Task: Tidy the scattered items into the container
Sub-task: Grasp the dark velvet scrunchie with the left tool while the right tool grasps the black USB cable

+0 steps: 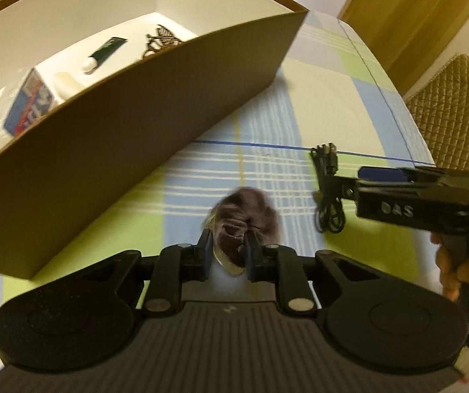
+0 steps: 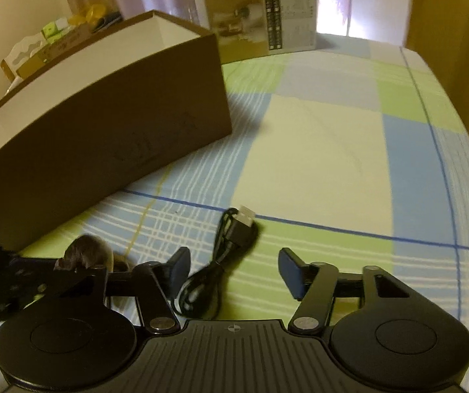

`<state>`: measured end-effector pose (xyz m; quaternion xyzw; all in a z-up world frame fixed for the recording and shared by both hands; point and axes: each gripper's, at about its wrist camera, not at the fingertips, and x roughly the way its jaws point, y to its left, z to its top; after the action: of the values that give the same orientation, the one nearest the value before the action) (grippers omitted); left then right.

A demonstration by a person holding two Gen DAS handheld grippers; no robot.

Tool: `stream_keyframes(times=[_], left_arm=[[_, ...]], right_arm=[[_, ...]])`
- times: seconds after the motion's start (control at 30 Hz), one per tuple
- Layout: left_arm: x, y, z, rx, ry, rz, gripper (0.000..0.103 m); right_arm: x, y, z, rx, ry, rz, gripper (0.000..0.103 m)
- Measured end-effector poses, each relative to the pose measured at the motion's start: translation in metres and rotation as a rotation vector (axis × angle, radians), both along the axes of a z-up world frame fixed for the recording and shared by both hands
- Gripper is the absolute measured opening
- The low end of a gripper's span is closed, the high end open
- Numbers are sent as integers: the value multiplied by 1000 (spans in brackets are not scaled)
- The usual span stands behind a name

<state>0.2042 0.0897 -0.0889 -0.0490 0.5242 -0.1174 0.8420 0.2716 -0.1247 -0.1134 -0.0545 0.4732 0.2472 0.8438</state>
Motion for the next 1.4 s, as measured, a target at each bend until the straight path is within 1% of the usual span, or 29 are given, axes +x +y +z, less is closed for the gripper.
stream_keyframes(times=[0.13,0.2,0.23,0.27,0.37,0.4,0.6,0.73,0.87,0.93,0.97,1.0,1.03,1.07,1.1,1.13,1.17,1.23,1.3,1.4], left_arm=[[-4,4,2,0,2,16,15],[-4,5,2,3,1,15,15],[-5,5,2,4,1,14,15],[-5,4,2,5,0,13,15],[-6,3,2,6,2,-2,13],[-6,2,3,6,2,-10,13],[-15,4,5,2,14,-52,13],[-29,6,5,2,38,-86,13],[-43,4,6,-14,64,-142,13],[-49,0,6,-11,68,-161,15],[-52,-2,7,-8,65,-166,18],[-53,-3,8,-6,62,-170,21],[-54,-6,8,-6,58,-174,26],[-54,-8,9,-5,52,-179,32],[-54,-11,9,-2,45,-183,35],[-54,-14,10,5,35,-190,39],[-55,-17,11,15,24,-195,43],[-54,-22,11,35,6,-195,49],[-49,-27,9,50,-1,-178,51],[-43,-33,6,46,1,-151,53]], right_arm=[[3,6,-6,-22,5,22,46],[3,6,-8,-34,2,34,40],[2,6,-8,-40,-5,40,39],[1,5,-9,-50,-15,51,35],[-3,3,-10,-63,-21,98,17],[-6,-1,-10,-60,-17,112,15],[-33,-31,-9,-41,8,171,14],[-57,-59,-7,-18,44,183,14],[-75,-81,-4,-5,82,155,14],[-80,-89,-3,2,93,129,14],[-81,-91,-3,10,99,119,15],[-81,-93,-3,15,102,102,18],[-82,-95,-2,18,101,90,21],[-83,-95,-2,18,96,82,32],[-85,-95,-1,15,86,74,43],[-86,-95,1,14,75,69,46],[-86,-95,1,18,70,67,49],[-87,-94,1,21,67,62,50],[-86,-94,1,13,65,63,51],[-86,-94,2,11,62,62,52]])
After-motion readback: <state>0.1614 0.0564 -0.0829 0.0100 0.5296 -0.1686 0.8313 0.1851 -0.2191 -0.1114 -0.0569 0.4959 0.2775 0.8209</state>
